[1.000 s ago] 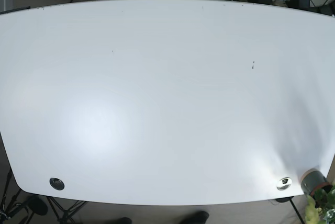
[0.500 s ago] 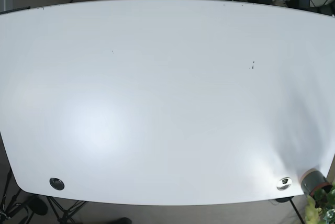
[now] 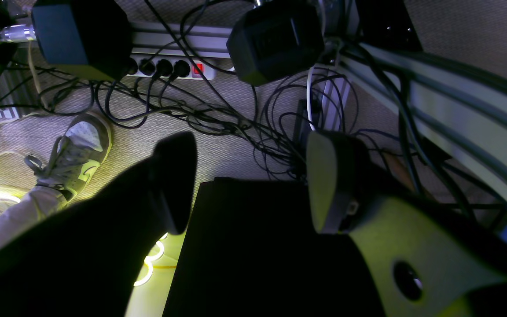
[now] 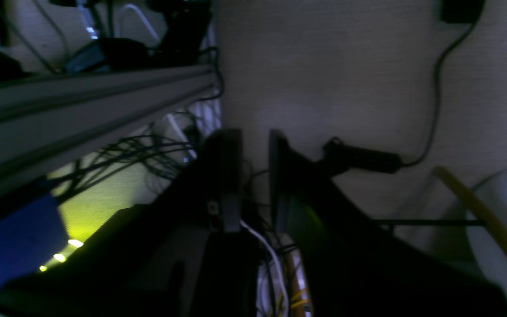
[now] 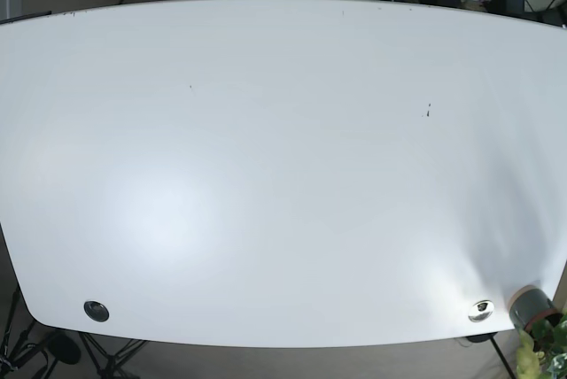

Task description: Fold the T-shirt properly

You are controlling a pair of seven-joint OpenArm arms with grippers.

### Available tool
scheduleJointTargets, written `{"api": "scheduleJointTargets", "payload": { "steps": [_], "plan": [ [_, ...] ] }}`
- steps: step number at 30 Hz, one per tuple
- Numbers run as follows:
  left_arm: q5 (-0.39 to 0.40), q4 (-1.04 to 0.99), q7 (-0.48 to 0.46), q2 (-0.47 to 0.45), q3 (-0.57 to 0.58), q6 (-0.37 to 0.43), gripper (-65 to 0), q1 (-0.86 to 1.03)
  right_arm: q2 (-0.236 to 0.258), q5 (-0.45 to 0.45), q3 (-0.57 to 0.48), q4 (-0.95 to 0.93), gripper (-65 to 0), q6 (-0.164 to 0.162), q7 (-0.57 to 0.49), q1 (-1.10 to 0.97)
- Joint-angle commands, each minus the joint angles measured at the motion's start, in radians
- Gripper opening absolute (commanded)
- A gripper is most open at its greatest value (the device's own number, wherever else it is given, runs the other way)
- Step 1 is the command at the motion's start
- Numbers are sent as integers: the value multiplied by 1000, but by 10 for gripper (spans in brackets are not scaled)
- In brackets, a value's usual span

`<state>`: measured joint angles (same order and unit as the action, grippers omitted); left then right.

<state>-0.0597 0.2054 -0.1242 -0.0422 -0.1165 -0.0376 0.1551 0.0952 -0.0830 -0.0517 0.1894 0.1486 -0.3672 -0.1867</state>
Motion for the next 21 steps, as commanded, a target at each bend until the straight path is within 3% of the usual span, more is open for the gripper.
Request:
{"api": "scheduleJointTargets", "payload": {
  "steps": [1, 21],
  "plan": [
    [-2, 1, -5, -3, 1, 0, -281, 5, 5, -1, 2, 2, -549, 3, -17, -7],
    [-4, 7, -4, -6, 2, 0, -281, 19, 5, -1, 2, 2, -552, 3, -17, -10]
  ]
}}
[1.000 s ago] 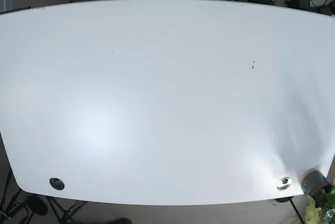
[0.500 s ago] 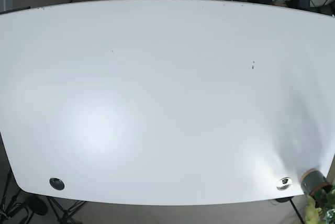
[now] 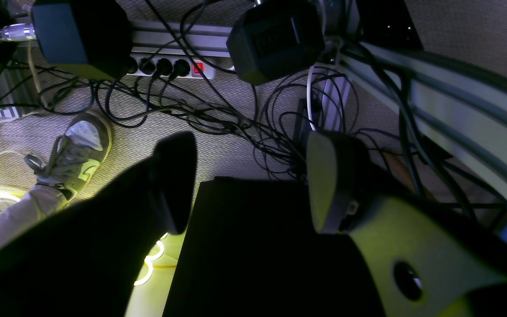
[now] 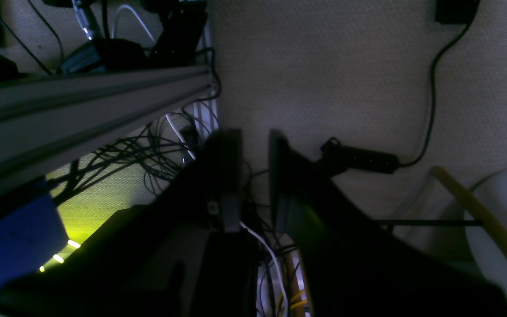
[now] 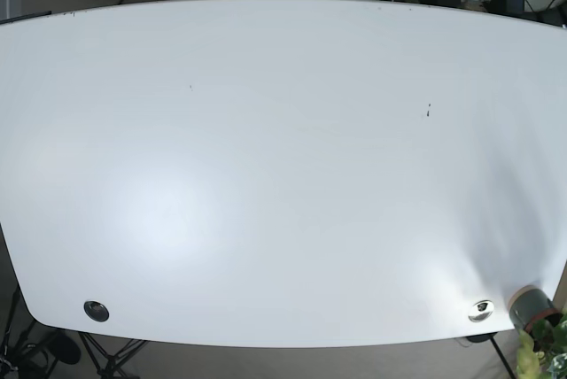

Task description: Fold the T-shirt properly

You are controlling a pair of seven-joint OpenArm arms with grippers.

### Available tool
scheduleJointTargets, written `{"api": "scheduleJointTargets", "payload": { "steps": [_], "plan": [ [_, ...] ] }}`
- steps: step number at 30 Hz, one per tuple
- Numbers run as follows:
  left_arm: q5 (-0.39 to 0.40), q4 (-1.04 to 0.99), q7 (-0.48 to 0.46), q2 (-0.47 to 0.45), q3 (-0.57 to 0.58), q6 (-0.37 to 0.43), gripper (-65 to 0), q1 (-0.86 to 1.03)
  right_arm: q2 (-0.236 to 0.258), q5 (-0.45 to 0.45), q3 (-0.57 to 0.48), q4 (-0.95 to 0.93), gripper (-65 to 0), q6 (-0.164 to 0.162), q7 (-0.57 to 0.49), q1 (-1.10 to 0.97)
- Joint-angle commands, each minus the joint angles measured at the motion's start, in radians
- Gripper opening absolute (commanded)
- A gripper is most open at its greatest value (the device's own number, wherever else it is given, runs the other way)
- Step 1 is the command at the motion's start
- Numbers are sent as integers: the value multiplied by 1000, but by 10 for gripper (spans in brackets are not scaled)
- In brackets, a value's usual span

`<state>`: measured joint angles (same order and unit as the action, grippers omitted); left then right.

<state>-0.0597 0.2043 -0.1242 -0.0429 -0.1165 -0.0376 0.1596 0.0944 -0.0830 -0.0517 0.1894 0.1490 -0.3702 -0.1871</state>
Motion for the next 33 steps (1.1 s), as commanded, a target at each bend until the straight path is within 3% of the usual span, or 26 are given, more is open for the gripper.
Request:
{"api": "scheduleJointTargets", "payload": {
  "steps": [1, 7, 12, 17, 23, 33],
  "plan": [
    [-2, 11, -4, -5, 2, 0, -281, 19, 6, -1, 2, 2, -552, 2, -14, -12],
    [1, 14, -5, -5, 2, 0, -281, 41, 6, -5, 2, 22, -555, 2, -16, -35],
    [-2, 103, -5, -2, 2, 0, -282, 93, 6, -2, 2, 196, -550, -2, -2, -133],
    [-2, 217, -4, -1, 2, 0, -282, 177, 11, -7, 6, 333, -553, -2, 93, -211],
    [-2, 309, -4, -2, 2, 0, -282, 255, 12, -2, 6, 448, -553, -1, 106, -308],
    [-2, 522, -4, -2, 4, 0, -282, 401, 14, -1, 6, 463, -553, 2, 106, -377]
  ]
}}
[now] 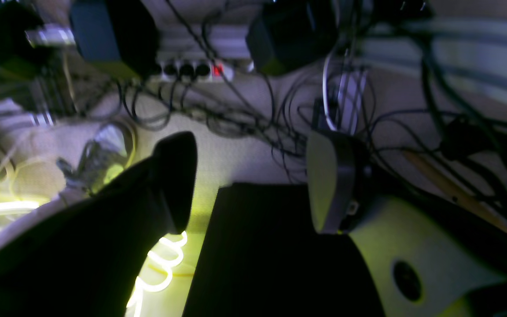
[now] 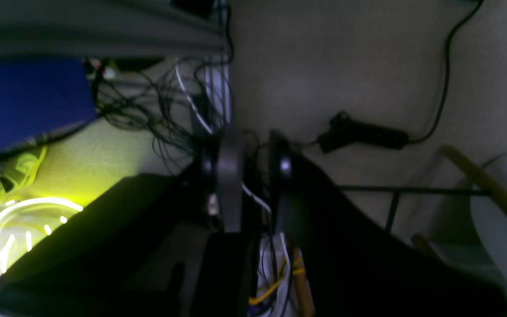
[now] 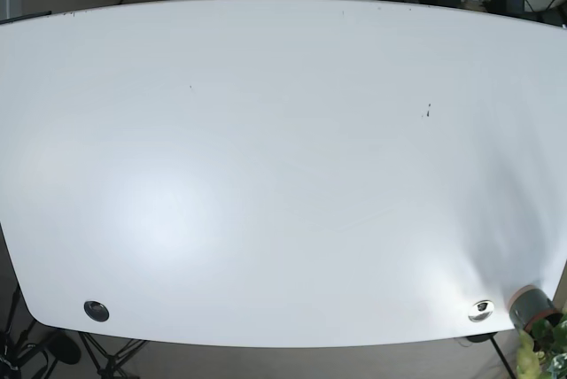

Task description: Fold the T-shirt properly

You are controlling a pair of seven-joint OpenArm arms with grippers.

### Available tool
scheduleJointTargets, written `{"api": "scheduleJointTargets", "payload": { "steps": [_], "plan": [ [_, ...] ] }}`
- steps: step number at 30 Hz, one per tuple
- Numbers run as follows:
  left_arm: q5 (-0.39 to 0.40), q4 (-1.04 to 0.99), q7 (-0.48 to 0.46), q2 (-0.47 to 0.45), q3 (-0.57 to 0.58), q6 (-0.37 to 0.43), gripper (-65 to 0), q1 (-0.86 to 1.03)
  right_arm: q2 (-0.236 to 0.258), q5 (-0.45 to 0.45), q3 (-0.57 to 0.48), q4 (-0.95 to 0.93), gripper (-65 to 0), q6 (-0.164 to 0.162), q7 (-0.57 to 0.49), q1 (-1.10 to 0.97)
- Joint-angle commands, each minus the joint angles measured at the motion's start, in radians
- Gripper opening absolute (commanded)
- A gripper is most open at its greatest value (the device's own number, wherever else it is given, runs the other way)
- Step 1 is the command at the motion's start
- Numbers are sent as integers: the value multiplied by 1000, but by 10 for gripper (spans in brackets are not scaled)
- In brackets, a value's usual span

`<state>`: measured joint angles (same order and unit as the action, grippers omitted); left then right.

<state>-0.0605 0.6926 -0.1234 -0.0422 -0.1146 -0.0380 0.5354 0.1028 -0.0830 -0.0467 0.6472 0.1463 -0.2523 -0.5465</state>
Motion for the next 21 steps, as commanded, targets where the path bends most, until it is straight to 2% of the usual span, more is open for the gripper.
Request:
{"api": "scheduleJointTargets", "payload": {
  "steps": [1, 21],
  "plan": [
    [-2, 48, -5, -3, 2, 0, -282, 33, 5, -1, 1, 6, -553, 5, -12, -17],
    [4, 62, -5, -8, 0, 0, -282, 47, 5, -2, -2, 30, -555, 5, -15, -17]
  ]
}}
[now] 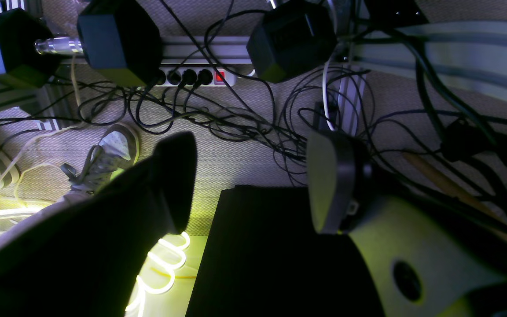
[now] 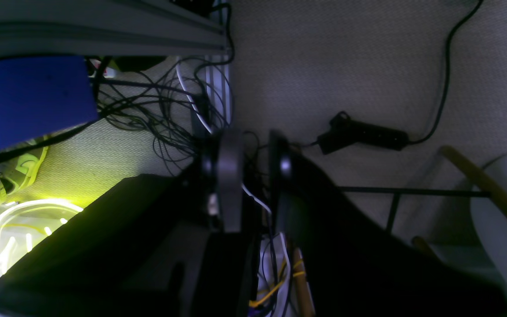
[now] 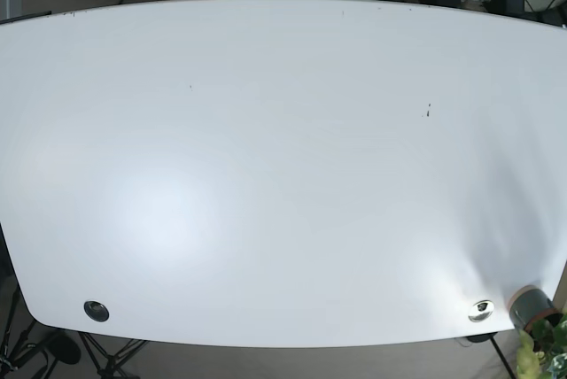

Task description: Fold the T-shirt properly

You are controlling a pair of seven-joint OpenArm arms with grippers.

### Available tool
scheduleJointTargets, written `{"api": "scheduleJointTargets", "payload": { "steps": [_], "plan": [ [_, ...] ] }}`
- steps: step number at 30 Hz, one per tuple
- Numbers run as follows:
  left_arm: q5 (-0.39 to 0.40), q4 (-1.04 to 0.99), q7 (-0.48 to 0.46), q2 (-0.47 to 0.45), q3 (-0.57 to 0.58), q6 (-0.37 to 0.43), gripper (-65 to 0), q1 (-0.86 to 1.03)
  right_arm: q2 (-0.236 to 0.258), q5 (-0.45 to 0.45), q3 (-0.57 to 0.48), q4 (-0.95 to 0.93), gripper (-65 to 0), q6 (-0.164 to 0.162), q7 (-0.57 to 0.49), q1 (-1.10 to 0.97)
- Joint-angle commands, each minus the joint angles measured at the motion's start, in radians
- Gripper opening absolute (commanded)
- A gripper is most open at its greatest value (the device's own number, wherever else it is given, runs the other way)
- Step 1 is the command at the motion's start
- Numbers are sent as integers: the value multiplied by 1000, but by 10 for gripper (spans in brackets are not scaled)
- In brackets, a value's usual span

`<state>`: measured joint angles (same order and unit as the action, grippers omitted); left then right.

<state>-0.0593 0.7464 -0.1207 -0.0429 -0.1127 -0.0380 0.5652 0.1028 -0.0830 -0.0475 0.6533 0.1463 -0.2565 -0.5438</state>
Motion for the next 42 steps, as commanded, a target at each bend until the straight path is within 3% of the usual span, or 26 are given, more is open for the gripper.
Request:
{"api": "scheduleJointTargets", "payload": {
  "steps": [1, 18, 24, 42],
  "plan": [
    [5, 9, -7, -7, -2, 0, -282, 19, 5, -4, -1, 46, -555, 5, -10, -29],
    [5, -28, -7, -5, -3, 0, -282, -23, 5, -1, -1, 104, -555, 5, -7, -54],
    [5, 100, -7, -4, -3, 0, -282, 69, 5, -8, 2, 127, -555, 5, -7, -101],
    [3, 496, -7, -8, -5, 0, -282, 319, 33, -10, 5, 572, -555, 2, 90, -396]
  ]
}}
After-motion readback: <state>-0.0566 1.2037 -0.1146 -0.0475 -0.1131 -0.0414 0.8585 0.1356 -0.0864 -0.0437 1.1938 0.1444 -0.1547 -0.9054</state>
